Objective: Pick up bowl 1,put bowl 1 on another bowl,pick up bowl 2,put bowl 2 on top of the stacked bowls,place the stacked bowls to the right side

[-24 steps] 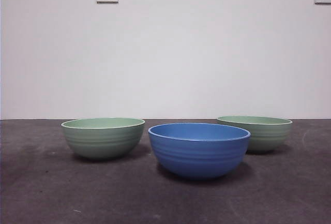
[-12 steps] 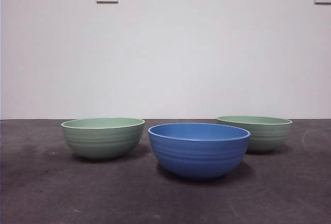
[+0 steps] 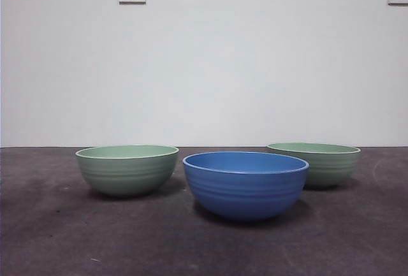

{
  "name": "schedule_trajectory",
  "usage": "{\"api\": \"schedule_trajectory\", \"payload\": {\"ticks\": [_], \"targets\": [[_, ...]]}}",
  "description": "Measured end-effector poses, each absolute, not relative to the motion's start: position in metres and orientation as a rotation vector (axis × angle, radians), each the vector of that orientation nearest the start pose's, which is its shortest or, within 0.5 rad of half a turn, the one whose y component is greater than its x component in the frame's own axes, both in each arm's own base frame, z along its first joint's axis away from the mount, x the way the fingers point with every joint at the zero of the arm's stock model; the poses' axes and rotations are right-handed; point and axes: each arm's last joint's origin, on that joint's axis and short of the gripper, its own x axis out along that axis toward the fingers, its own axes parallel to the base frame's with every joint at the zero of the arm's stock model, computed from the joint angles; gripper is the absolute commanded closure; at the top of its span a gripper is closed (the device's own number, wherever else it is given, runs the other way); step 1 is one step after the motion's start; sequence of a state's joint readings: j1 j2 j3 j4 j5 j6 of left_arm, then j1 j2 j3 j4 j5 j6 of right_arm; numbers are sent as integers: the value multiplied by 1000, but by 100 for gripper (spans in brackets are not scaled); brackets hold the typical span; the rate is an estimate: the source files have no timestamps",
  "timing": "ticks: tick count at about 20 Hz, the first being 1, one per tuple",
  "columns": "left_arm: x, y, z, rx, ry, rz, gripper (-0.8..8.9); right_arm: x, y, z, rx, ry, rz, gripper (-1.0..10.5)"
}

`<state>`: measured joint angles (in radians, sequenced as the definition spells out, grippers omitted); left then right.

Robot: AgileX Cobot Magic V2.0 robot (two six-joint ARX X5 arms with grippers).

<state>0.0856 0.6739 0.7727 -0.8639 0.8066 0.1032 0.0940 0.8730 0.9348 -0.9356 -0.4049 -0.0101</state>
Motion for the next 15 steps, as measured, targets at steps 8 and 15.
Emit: {"api": "schedule_trajectory", "payload": {"ticks": [8, 15], "targets": [[116, -12, 291, -240, 668, -726, 270, 190, 27, 298, 157, 848, 356, 321], [116, -14, 291, -235, 670, -739, 270, 242, 32, 269, 230, 874, 316, 358]]}}
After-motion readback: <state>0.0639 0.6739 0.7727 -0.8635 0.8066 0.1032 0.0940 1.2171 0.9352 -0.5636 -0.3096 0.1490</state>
